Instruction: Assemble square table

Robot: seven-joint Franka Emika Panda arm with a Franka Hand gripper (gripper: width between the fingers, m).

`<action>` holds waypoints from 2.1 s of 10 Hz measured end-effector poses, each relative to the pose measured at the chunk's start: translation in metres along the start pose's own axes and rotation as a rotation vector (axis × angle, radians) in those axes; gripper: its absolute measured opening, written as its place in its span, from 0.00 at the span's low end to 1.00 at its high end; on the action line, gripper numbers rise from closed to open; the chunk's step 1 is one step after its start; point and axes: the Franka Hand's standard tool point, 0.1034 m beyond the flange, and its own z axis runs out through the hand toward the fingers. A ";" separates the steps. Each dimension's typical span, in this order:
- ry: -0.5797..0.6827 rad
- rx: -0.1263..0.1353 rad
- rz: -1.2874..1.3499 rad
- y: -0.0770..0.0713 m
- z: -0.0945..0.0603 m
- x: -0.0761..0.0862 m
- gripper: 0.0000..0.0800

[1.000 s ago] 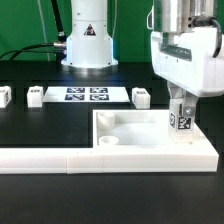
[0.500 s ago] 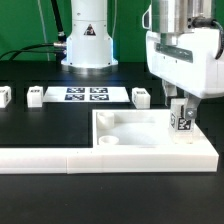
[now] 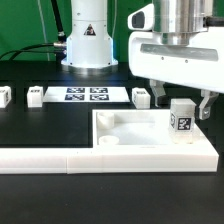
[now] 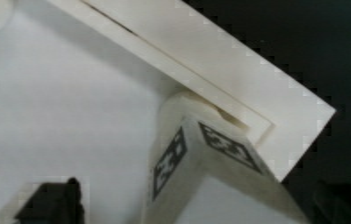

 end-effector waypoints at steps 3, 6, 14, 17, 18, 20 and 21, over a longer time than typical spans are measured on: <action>-0.003 -0.006 -0.331 -0.002 -0.003 0.002 0.81; -0.003 -0.005 -0.491 -0.001 -0.003 0.003 0.81; -0.002 -0.006 -0.682 -0.002 -0.003 0.002 0.36; -0.001 -0.005 -0.577 -0.002 -0.003 0.002 0.36; 0.001 -0.007 -0.498 -0.003 -0.003 0.002 0.36; 0.012 -0.020 -0.372 0.002 -0.003 0.007 0.36; 0.018 -0.026 -0.322 0.004 -0.003 0.009 0.36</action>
Offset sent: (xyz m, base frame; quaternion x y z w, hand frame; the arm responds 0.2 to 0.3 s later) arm 0.0054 0.0042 0.0025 0.0045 -0.0186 -0.1593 0.9870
